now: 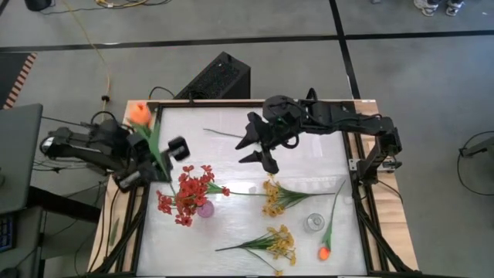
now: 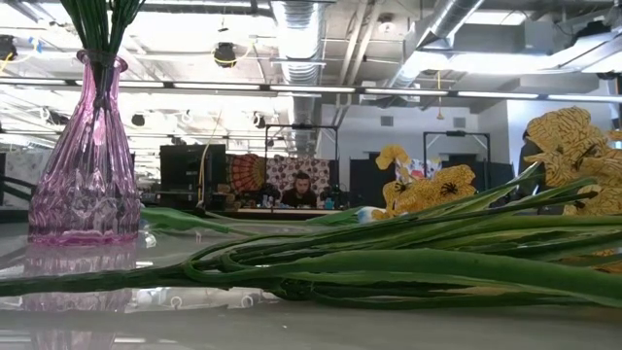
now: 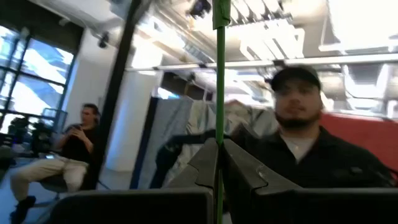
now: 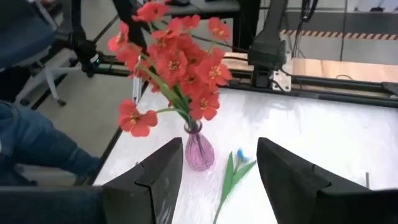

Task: Sort flowers into vase by color
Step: Put the top orange flower into the purple vase

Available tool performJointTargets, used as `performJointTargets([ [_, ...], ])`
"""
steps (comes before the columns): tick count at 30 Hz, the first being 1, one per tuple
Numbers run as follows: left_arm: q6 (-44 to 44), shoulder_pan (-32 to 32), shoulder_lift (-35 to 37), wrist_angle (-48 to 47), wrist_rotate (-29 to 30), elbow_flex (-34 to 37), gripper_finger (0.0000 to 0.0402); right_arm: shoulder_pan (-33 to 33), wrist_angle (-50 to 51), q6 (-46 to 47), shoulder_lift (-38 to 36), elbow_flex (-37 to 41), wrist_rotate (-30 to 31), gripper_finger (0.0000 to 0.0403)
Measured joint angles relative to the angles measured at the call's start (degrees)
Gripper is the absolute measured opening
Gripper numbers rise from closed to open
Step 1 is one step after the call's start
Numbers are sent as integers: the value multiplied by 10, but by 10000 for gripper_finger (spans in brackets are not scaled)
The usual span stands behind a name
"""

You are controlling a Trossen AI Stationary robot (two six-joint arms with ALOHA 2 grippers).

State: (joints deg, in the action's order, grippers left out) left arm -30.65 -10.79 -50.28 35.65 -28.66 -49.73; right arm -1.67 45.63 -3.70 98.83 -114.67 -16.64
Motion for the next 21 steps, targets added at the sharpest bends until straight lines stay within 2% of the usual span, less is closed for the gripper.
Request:
performJointTargets([
  [6,65,-113,-24,3,84,0,0,6,7,-8,0,6,0,230],
  [9,88,-159,-33,-10,102,0,0,11,8,32,0,6,-1,230],
  [15,130,-231,-30,-108,152,0,0,44,-7,109,0,7,4,230],
  [18,152,-257,-30,-151,181,0,0,64,-23,141,0,6,35,230],
  [21,169,-279,-31,-162,185,0,0,80,-23,182,0,6,85,230],
])
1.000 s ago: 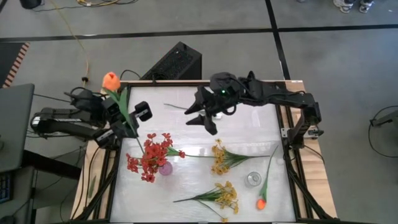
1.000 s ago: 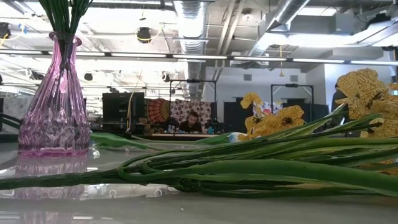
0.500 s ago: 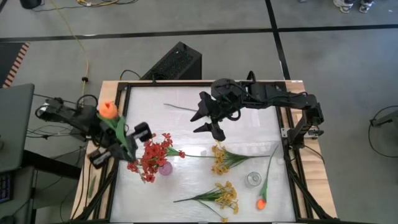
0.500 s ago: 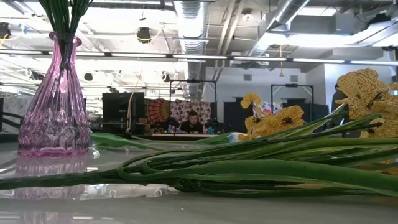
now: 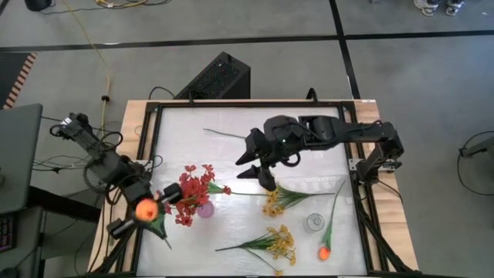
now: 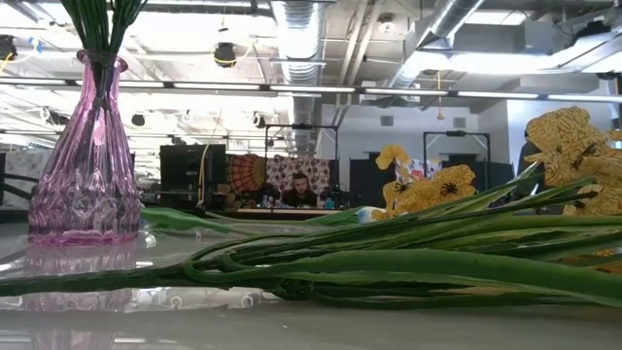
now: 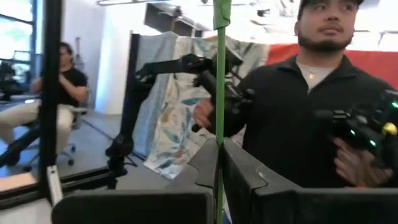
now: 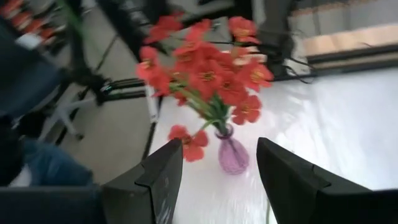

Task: Sort flowers into vase by color
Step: Put the top orange flower into the purple vase

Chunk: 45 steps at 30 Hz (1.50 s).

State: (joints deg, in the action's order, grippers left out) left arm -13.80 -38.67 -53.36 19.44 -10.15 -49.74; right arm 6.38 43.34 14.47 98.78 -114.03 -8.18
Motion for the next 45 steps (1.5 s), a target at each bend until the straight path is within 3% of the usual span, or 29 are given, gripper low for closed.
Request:
performJointTargets([
  [7,97,-37,2,16,-36,0,0,36,-2,91,5,0,100,230],
  [12,176,-63,-3,-10,-32,0,0,62,1,104,16,0,156,230],
  [24,168,-166,-42,-48,262,0,0,64,58,39,23,0,206,230],
  [28,171,-153,-97,-15,355,0,0,77,131,11,16,0,206,230],
  [33,174,-120,-168,70,428,0,0,98,202,2,15,0,215,230],
  [39,246,-103,-234,124,549,0,0,121,200,-24,14,17,255,230],
  [45,300,-105,-246,123,658,0,0,124,195,-13,13,32,262,230],
])
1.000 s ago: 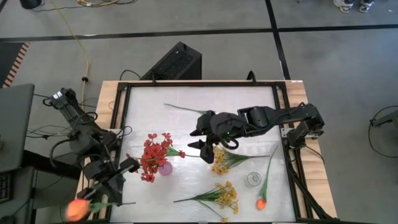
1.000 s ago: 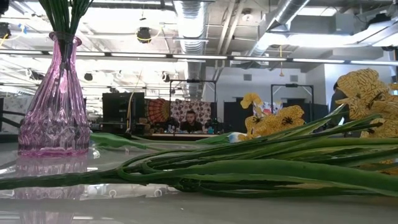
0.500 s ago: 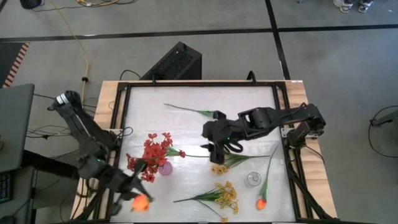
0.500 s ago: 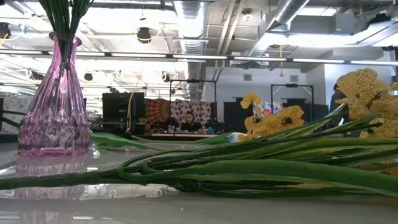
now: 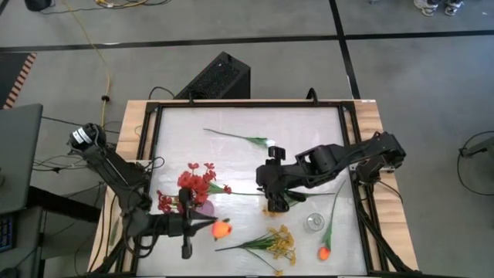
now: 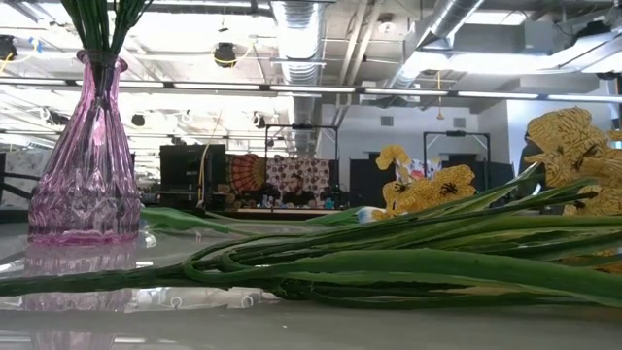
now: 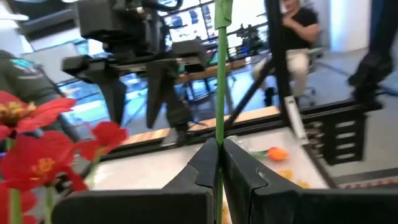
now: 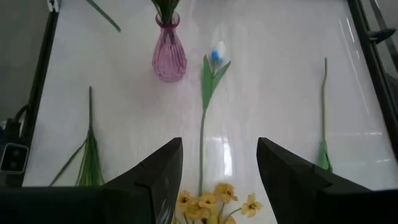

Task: Sort flowers into vase by color
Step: Put the top orange flower into the purple vase

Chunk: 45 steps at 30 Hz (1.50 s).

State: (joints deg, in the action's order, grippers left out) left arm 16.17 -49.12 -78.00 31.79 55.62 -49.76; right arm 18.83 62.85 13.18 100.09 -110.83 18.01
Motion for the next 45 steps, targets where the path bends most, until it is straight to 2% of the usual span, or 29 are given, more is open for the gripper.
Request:
performJointTargets([
  [4,33,-11,12,-23,13,0,0,-1,-15,16,0,12,0,230],
  [8,33,-30,38,-94,20,0,0,-1,-28,34,0,23,0,230],
  [18,-40,-37,87,-238,22,0,0,-4,-80,49,0,28,0,230],
  [25,-109,-19,86,-301,-10,0,0,-10,-105,49,4,28,1,230],
  [32,-140,-18,86,-304,43,25,0,-10,-145,48,5,29,1,230],
  [35,-163,-18,86,-308,49,36,0,-8,-156,39,5,29,0,230],
  [45,-160,-18,85,-298,82,40,0,-8,-156,33,5,29,0,230],
])
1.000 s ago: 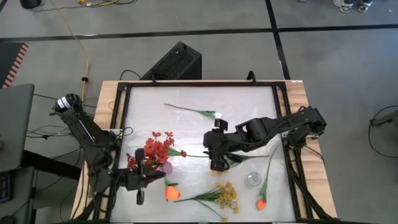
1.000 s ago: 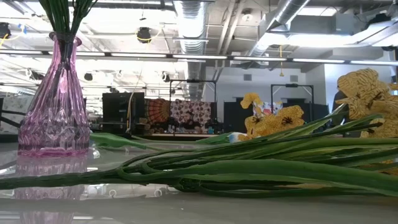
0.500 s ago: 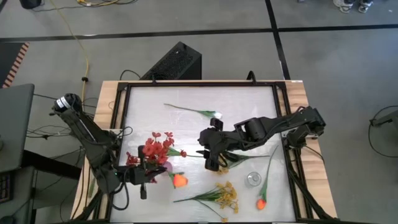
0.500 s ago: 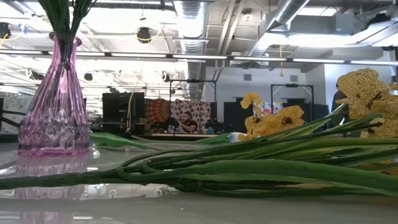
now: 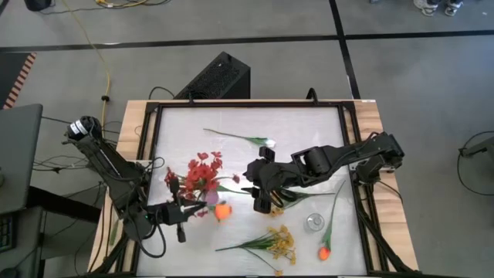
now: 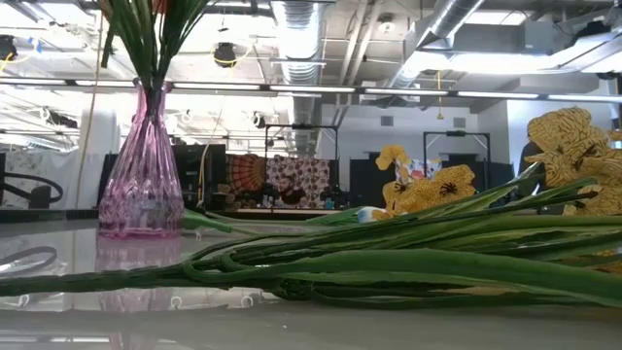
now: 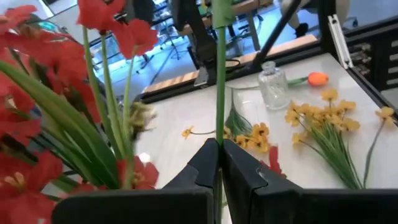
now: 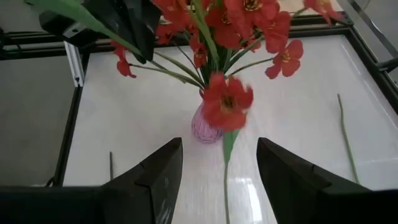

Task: Sort flowers into vase by color
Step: Put the top orange flower into the purple vase

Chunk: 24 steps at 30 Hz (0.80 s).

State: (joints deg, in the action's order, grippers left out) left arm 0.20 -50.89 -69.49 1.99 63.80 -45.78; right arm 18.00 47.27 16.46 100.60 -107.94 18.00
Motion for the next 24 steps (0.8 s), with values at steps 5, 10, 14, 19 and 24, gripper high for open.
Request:
performJointTargets([
  [5,61,0,0,72,4,0,0,0,0,-5,0,0,0,230],
  [10,116,10,0,106,16,0,0,-2,0,-10,0,0,0,230],
  [14,120,30,0,104,11,0,0,-2,0,-18,0,0,0,230],
  [19,170,38,5,143,4,0,0,-2,0,-20,0,0,-1,230],
  [24,192,37,23,150,-4,-1,0,-2,2,-20,0,0,-1,230],
])
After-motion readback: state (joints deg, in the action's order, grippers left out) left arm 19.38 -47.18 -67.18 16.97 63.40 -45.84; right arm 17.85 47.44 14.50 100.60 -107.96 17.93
